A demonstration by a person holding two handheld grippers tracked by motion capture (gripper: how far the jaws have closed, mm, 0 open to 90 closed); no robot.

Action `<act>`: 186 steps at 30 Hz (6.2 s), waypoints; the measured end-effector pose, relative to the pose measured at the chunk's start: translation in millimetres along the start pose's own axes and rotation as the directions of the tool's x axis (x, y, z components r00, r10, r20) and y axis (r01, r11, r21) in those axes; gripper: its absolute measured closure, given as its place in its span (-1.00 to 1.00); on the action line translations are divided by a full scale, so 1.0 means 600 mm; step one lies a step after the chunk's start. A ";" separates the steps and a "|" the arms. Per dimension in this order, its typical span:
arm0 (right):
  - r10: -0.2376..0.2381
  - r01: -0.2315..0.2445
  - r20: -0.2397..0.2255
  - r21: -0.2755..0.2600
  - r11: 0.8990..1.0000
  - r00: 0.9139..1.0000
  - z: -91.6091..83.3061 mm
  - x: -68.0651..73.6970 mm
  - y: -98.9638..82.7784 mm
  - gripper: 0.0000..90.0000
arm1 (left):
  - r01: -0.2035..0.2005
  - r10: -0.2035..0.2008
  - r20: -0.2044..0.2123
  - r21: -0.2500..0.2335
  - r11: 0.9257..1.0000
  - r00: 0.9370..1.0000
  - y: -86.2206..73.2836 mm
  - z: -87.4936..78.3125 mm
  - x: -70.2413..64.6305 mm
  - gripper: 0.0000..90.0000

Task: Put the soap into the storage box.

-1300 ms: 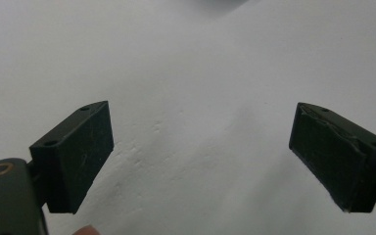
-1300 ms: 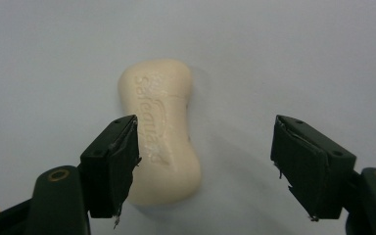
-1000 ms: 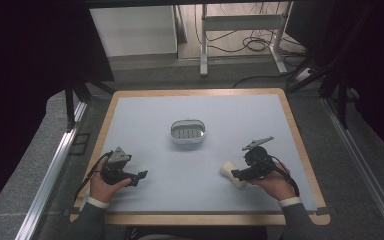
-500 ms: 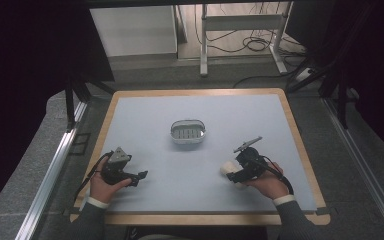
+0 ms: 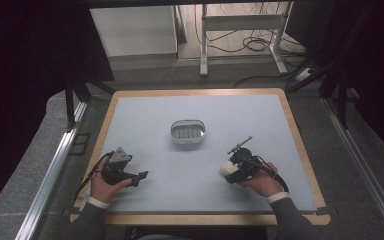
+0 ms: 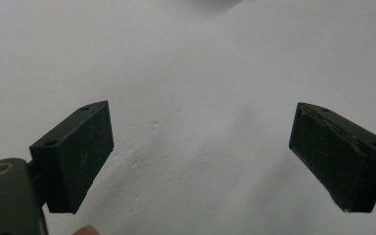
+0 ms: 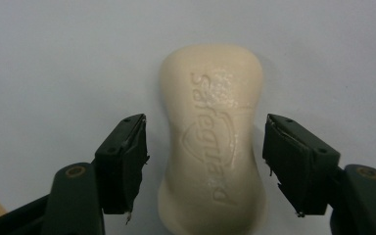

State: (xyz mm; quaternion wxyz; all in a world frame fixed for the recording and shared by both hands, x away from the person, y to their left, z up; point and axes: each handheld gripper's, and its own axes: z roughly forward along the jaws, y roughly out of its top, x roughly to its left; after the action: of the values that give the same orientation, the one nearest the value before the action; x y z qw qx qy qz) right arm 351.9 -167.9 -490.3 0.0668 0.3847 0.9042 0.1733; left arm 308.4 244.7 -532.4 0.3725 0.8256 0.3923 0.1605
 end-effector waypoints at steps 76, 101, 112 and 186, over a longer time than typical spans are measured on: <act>-0.129 0.129 -0.032 0.004 0.992 0.991 -0.043 -0.017 0.141 0.10 | -0.003 0.003 0.003 0.022 1.000 1.000 -0.005 0.007 0.006 -0.79; -0.240 0.240 -0.035 -0.013 0.971 0.970 -0.024 -0.016 0.258 0.10 | -0.005 0.005 0.005 0.021 1.000 1.000 -0.006 0.006 0.009 -0.79; -0.264 0.264 -0.025 -0.019 0.964 0.964 -0.021 -0.017 0.291 0.10 | -0.004 0.004 0.010 0.021 1.000 1.000 -0.006 0.008 0.008 -0.79; -0.344 0.315 -0.045 -0.304 0.899 0.938 -0.032 -0.021 0.183 -0.31 | -0.004 0.004 -0.004 0.021 1.000 1.000 -0.013 -0.004 0.001 -0.79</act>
State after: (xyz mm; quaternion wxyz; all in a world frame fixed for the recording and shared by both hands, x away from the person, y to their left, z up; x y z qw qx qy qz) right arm 430.0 -111.2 -432.7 0.1068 0.2031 0.9227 0.3097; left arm 303.7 249.7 -536.7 0.3625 0.8301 0.3929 0.1585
